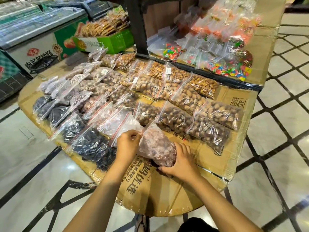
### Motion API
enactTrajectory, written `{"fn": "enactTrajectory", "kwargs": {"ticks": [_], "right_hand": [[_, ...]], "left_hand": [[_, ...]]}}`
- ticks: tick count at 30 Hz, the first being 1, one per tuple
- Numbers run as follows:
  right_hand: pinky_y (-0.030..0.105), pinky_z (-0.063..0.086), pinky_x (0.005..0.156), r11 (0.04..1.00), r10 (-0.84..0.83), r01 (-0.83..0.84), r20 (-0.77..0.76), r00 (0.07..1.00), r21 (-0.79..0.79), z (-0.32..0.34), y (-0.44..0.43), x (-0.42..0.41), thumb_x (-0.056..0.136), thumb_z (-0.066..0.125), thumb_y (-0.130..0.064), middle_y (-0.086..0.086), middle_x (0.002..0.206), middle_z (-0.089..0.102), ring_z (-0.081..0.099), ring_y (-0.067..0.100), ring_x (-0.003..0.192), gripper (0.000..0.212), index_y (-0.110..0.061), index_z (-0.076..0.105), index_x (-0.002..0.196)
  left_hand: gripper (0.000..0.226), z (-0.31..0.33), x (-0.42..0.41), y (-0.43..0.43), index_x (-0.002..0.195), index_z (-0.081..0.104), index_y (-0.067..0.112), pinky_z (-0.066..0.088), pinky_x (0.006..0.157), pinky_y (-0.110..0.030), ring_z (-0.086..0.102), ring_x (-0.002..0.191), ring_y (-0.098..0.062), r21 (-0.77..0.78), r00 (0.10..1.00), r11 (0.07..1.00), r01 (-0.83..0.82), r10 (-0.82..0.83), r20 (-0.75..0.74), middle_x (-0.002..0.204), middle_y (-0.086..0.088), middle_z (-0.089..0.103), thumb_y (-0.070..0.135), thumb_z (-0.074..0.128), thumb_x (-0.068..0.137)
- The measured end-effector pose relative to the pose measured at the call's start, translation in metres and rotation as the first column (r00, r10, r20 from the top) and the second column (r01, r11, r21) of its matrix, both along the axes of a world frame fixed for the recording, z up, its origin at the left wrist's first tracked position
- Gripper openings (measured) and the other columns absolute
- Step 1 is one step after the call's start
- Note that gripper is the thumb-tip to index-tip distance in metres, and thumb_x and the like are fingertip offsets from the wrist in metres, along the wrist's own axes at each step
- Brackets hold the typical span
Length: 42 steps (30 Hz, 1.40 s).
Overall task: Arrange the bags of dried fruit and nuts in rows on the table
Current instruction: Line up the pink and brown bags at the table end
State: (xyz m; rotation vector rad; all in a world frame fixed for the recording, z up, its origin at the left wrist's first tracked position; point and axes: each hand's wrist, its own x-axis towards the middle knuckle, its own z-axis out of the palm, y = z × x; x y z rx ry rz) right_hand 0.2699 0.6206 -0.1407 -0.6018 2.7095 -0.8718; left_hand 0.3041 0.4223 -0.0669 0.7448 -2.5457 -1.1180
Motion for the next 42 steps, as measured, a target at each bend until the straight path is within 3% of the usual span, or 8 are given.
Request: {"fn": "enactTrajectory", "kwargs": {"ticks": [3,10,15,19,23,26,33,42], "right_hand": [[0.035,0.024,0.111,1.000,-0.012,0.012,0.014,1.000,-0.001,0.000,0.002,0.000,0.052,0.067,-0.077,-0.001,0.145,0.031,0.024,0.020,0.133,0.118,-0.020,0.021,0.145],[0.042,0.014,0.116,0.997,-0.060,0.067,0.140,0.988,-0.047,0.025,0.000,0.009,0.041,0.069,-0.078,0.003,0.155,0.016,0.009,0.020,0.141,0.139,-0.021,0.004,0.151],[0.032,0.019,0.113,0.907,-0.330,0.298,-0.062,0.942,-0.296,0.055,-0.042,0.035,0.054,0.074,-0.064,0.000,0.145,0.033,0.018,0.009,0.134,0.110,-0.020,0.028,0.145],[0.038,0.024,0.112,0.956,-0.276,0.224,-0.331,0.902,-0.188,0.061,-0.119,0.046,0.070,0.065,-0.063,0.009,0.139,0.041,0.027,0.024,0.133,0.090,-0.011,0.036,0.138],[0.042,0.028,0.105,0.968,-0.232,0.251,-0.487,0.842,-0.028,0.058,-0.184,0.058,0.079,0.051,-0.062,0.012,0.124,0.052,0.035,0.028,0.121,0.069,-0.008,0.050,0.122],[0.041,0.028,0.100,0.939,-0.242,0.333,-0.512,0.824,0.091,0.058,-0.205,0.070,0.072,0.053,-0.070,0.010,0.114,0.055,0.037,0.029,0.114,0.074,-0.008,0.057,0.111],[0.039,0.053,0.077,0.927,-0.358,0.356,-0.557,0.749,-0.117,0.048,-0.215,0.069,0.088,0.059,-0.025,0.007,0.087,0.067,0.061,0.028,0.083,0.024,-0.005,0.072,0.090],[0.035,0.044,0.084,0.827,-0.559,0.499,-0.476,0.678,-0.260,0.054,-0.240,0.059,0.085,0.066,-0.019,0.008,0.076,0.070,0.062,0.027,0.074,0.018,-0.003,0.075,0.083]], "left_hand": [[0.023,0.011,0.009,0.008,0.108,0.068,0.007,0.048,0.071,-0.016,0.066,0.085,-0.014,-0.051,0.997,0.999,0.014,-0.018,-0.071,0.092,0.003,0.068,0.023,0.063,0.093],[0.045,0.016,0.059,-0.048,0.126,0.052,0.013,0.036,0.093,-0.028,0.048,0.109,-0.014,-0.237,0.983,0.966,-0.106,0.065,-0.174,0.116,0.003,0.052,0.041,0.058,0.092],[0.050,-0.005,0.067,-0.142,0.125,0.051,0.004,0.035,0.101,-0.042,0.047,0.115,-0.035,-0.364,0.994,0.926,-0.096,0.073,-0.077,0.119,-0.019,0.055,0.039,0.061,0.091],[0.052,-0.012,0.066,-0.201,0.116,0.061,0.002,0.044,0.093,-0.047,0.055,0.107,-0.037,-0.217,0.997,0.976,0.019,-0.003,0.073,0.110,-0.019,0.062,0.037,0.076,0.081],[0.014,-0.006,0.057,-0.243,0.081,0.071,0.014,0.052,0.071,-0.032,0.066,0.075,-0.014,-0.032,0.982,0.984,0.173,-0.170,0.082,0.076,-0.003,0.069,0.026,0.078,0.080],[0.025,-0.005,0.052,-0.257,0.065,0.062,0.029,0.041,0.049,-0.015,0.057,0.049,0.003,0.069,0.961,0.967,0.245,-0.252,0.116,0.049,0.012,0.060,0.019,0.072,0.086],[0.021,-0.011,0.053,-0.263,0.066,0.062,0.034,0.050,0.066,-0.031,0.065,0.069,-0.012,0.068,0.969,0.969,0.236,-0.241,0.059,0.067,0.010,0.067,0.029,0.071,0.085],[0.014,-0.001,0.057,-0.262,0.077,0.064,0.030,0.053,0.071,-0.035,0.065,0.076,-0.017,0.066,0.953,0.956,0.286,-0.291,0.080,0.075,0.007,0.068,0.031,0.064,0.091]]}}
